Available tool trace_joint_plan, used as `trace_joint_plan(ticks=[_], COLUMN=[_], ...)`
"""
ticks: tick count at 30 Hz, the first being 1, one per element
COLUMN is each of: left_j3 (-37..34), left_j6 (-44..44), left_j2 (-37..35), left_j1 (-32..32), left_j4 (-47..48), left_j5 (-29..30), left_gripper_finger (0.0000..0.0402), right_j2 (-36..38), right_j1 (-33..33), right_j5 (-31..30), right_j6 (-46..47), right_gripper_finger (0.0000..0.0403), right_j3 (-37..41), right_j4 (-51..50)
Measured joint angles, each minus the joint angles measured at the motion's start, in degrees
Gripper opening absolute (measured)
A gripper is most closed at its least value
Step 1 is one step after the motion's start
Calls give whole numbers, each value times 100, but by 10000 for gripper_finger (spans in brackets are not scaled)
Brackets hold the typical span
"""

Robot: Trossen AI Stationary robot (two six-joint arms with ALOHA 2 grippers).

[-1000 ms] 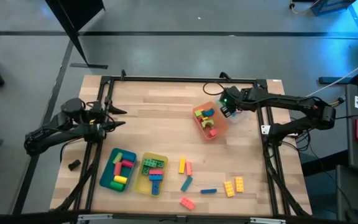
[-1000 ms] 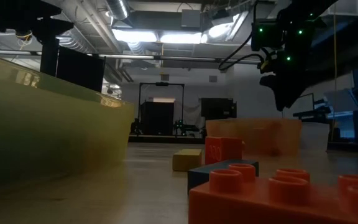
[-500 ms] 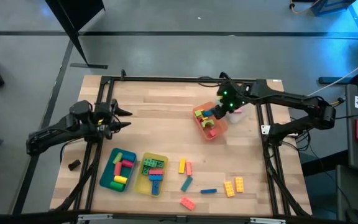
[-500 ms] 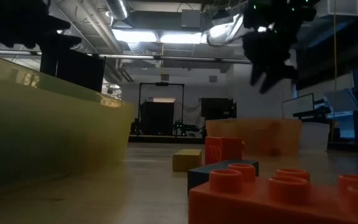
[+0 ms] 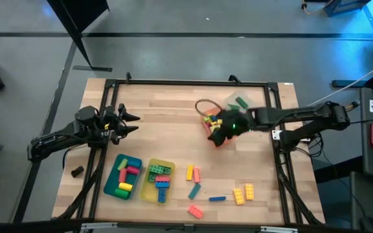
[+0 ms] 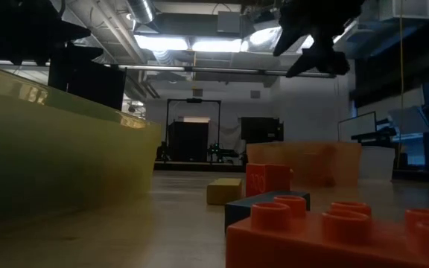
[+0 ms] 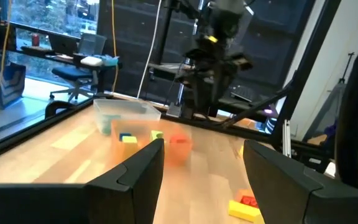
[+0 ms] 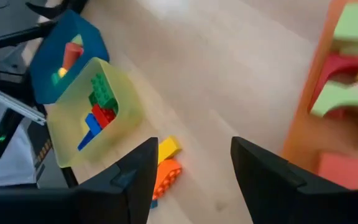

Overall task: Sort blocks by size
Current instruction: Put the orange rectangle game piece into the yellow bin

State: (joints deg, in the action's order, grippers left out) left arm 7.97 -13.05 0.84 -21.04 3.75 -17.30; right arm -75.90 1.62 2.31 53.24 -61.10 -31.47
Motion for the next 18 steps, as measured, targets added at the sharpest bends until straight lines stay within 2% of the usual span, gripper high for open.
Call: trace_joint_plan(ticks=[4, 9, 18], left_j3=[0, 0, 0], left_j6=[158, 174, 123], left_j2=[0, 2, 2], left_j1=[0, 0, 0], left_j4=[19, 33, 37], left_j5=[-3, -5, -6], left_gripper_finger=[205, 205, 205], right_j2=[-229, -745, -1745], right_j1=[642, 1248, 1809], right_j5=[-596, -1021, -1188], right_j6=[627, 1247, 1744], right_gripper_finger=[202, 202, 202], right_j3=[0, 0, 2], right_j4=[117, 400, 1244])
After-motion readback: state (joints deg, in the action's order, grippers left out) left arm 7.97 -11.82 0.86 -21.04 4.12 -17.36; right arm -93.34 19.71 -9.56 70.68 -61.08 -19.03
